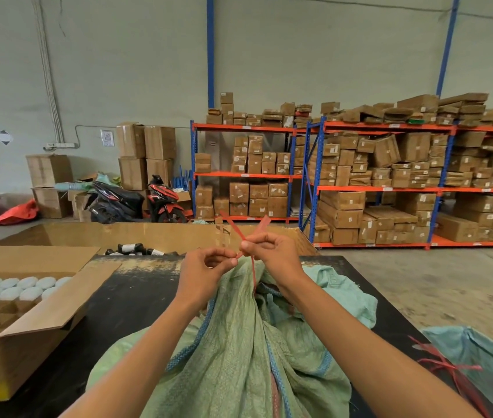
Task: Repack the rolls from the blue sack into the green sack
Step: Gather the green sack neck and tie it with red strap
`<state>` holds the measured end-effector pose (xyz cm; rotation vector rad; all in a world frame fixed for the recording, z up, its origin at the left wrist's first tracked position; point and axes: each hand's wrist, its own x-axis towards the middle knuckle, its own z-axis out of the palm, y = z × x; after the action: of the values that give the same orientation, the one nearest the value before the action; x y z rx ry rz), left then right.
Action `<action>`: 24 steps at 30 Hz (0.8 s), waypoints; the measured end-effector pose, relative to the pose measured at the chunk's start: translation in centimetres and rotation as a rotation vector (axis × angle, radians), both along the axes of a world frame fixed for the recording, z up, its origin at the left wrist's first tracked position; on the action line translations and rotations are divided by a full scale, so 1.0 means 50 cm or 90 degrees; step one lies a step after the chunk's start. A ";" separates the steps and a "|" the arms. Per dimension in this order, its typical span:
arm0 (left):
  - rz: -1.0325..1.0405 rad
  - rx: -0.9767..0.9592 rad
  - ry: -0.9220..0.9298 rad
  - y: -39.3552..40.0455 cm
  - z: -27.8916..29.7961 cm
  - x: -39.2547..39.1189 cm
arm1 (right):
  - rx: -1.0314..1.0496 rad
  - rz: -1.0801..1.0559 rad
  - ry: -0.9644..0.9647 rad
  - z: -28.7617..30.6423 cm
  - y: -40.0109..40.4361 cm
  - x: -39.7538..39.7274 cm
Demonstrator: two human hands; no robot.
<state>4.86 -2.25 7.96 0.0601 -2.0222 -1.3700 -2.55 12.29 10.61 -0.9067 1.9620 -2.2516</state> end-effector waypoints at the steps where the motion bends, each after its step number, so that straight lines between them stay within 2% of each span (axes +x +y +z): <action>1: -0.006 -0.009 0.006 -0.001 -0.001 0.004 | 0.012 -0.029 0.012 0.002 -0.002 -0.002; 4: -0.009 -0.096 0.025 -0.009 -0.013 0.017 | 0.114 -0.147 0.096 0.011 -0.007 -0.012; 7: 0.068 -0.294 0.072 -0.028 -0.032 0.023 | 0.358 -0.229 0.234 0.034 -0.008 -0.022; 10: 0.162 -0.486 0.116 -0.040 -0.041 0.026 | 0.570 -0.194 0.259 0.058 -0.009 -0.027; 13: 0.234 -0.596 0.137 -0.037 -0.042 0.024 | 0.724 -0.128 0.249 0.079 -0.009 -0.019; 16: 0.238 -0.616 0.132 -0.035 -0.038 0.018 | 0.776 -0.027 0.215 0.100 -0.011 -0.007; 19: 0.114 -0.507 0.031 -0.025 -0.031 0.016 | 0.729 0.084 0.140 0.117 -0.007 -0.001; 21: 0.047 -0.434 -0.027 -0.027 -0.030 0.015 | 0.693 0.105 0.121 0.120 0.000 -0.005; 24: 0.045 -0.467 -0.059 -0.039 -0.035 0.012 | 0.662 0.112 0.114 0.112 0.013 -0.012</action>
<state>5.48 -4.19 6.19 -0.1324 -2.4512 -0.5270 -3.15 12.93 16.22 -1.0253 2.5001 -0.8097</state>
